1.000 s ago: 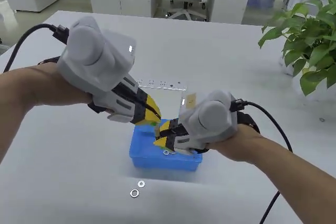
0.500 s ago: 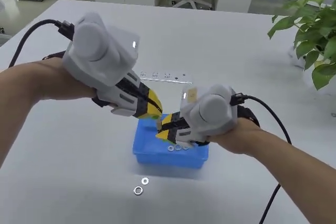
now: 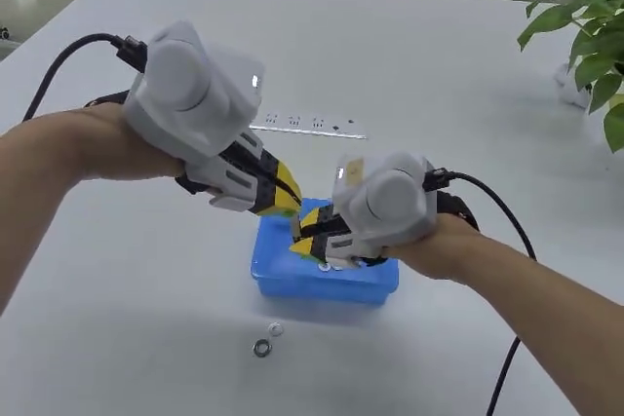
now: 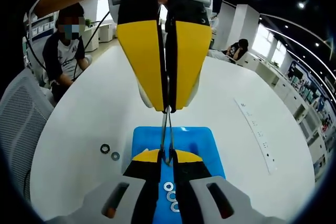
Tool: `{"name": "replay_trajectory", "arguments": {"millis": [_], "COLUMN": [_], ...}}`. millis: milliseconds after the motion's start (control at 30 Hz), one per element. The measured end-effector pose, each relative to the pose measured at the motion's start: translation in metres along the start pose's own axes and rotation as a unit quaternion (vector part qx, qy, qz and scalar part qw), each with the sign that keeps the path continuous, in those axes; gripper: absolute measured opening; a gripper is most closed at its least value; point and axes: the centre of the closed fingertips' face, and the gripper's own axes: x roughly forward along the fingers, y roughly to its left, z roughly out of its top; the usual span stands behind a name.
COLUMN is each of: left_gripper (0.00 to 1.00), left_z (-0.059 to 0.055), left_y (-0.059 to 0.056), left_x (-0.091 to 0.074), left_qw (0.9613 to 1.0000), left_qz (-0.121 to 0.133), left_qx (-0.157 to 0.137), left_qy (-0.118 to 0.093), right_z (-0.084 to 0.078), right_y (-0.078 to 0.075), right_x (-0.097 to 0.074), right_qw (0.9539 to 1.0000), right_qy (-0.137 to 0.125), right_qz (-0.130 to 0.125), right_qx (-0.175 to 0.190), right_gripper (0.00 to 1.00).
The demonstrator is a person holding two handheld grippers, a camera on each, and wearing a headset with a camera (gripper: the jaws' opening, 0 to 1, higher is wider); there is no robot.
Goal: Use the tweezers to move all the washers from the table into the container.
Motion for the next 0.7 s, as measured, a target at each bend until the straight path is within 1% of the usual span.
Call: {"name": "replay_trajectory", "arguments": {"millis": [267, 700], "left_gripper": [0.05, 0.05], "left_z": [-0.008, -0.015], "left_y": [0.002, 0.002], "left_x": [0.008, 0.017], "left_qw": [0.9999, 0.9999], "left_qz": [-0.008, -0.013], "left_qx": [-0.006, -0.01], "left_qy": [0.003, 0.005], "right_z": [-0.009, -0.018], "right_y": [0.0, 0.002], "right_x": [0.008, 0.014], "right_qw": [0.9999, 0.9996], "right_qy": [0.001, 0.007], "right_qz": [0.008, 0.015], "right_qx": [0.012, 0.024], "right_gripper": [0.1, 0.1]}}
